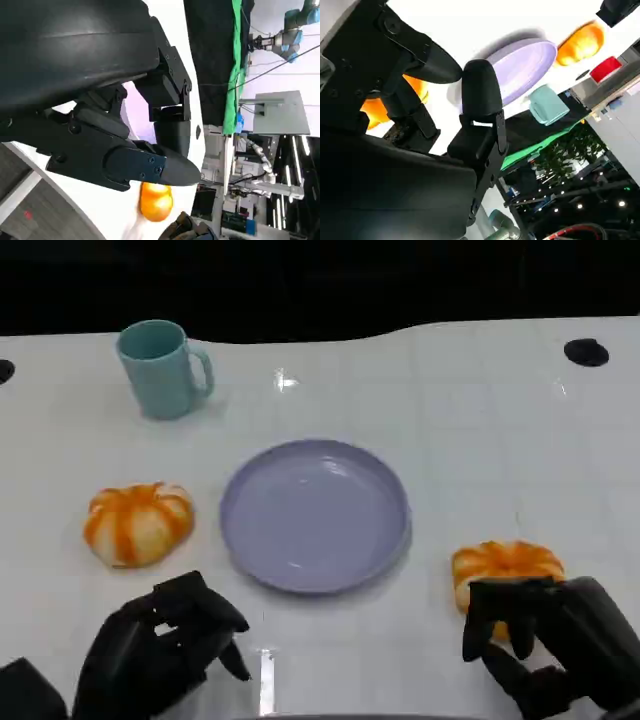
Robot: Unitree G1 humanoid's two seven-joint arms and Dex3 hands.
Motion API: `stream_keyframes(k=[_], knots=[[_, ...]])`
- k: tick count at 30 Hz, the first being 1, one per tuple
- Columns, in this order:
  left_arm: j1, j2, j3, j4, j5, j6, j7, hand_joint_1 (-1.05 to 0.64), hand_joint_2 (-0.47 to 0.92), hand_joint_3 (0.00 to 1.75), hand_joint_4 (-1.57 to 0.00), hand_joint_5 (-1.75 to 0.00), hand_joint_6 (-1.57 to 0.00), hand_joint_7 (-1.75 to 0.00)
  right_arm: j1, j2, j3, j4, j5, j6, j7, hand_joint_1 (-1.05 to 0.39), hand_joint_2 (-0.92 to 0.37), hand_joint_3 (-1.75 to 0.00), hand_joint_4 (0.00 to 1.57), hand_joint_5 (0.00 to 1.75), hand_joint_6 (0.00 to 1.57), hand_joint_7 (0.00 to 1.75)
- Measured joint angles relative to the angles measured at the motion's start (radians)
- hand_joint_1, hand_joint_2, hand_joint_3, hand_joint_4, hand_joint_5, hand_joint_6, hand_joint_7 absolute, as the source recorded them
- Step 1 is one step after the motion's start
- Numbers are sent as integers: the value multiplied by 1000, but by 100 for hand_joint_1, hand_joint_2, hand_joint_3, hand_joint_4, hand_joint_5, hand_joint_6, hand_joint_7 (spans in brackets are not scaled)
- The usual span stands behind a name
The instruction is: Grasp the bread from the table and place it into the plate.
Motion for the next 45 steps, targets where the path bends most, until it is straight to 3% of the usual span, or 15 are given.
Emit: stream_keyframes(k=[24, 28, 33, 38, 39, 42, 45], knots=[[0, 0, 0, 0, -2, 0, 0, -72, 92, 20, -83, -153, -84, -113, -2, 0, 0, 3, 6, -1, 2, -5, -11, -154, 100, 175, 90, 144], [0, 1, 0, 0, -2, 0, 0, -72, 92, 20, -83, -153, -84, -113, -2, 0, 0, 3, 12, -2, 3, -6, -13, -154, 97, 175, 89, 132], [-1, 2, 0, 0, -1, 0, 0, -72, 92, 20, -82, -153, -84, -113, -2, 8, -3, 2, 102, -5, 51, -12, -28, -128, 86, 127, 81, 83], [-1, 2, 0, 0, -1, 0, 0, -71, 92, 20, -83, -154, -84, -114, -2, 12, -10, -14, 162, -21, 87, -23, -37, -103, 66, 110, 69, 59], [-1, 2, 0, 0, -1, 0, 0, -71, 92, 20, -83, -154, -83, -114, -2, 12, -13, -19, 166, -21, 96, -27, -46, -83, 58, 104, 62, 51], [-1, 2, 0, 0, -1, 0, 0, -72, 92, 20, -83, -154, -83, -114, 0, -3, -19, -69, 165, 11, 139, -33, -65, -45, 44, 94, 55, 38], [-2, 3, 1, 0, -1, 1, 0, -73, 92, 20, -83, -154, -83, -114, 1, -27, -40, -131, 150, 59, 177, -37, -76, -20, 28, 86, 47, 26]])
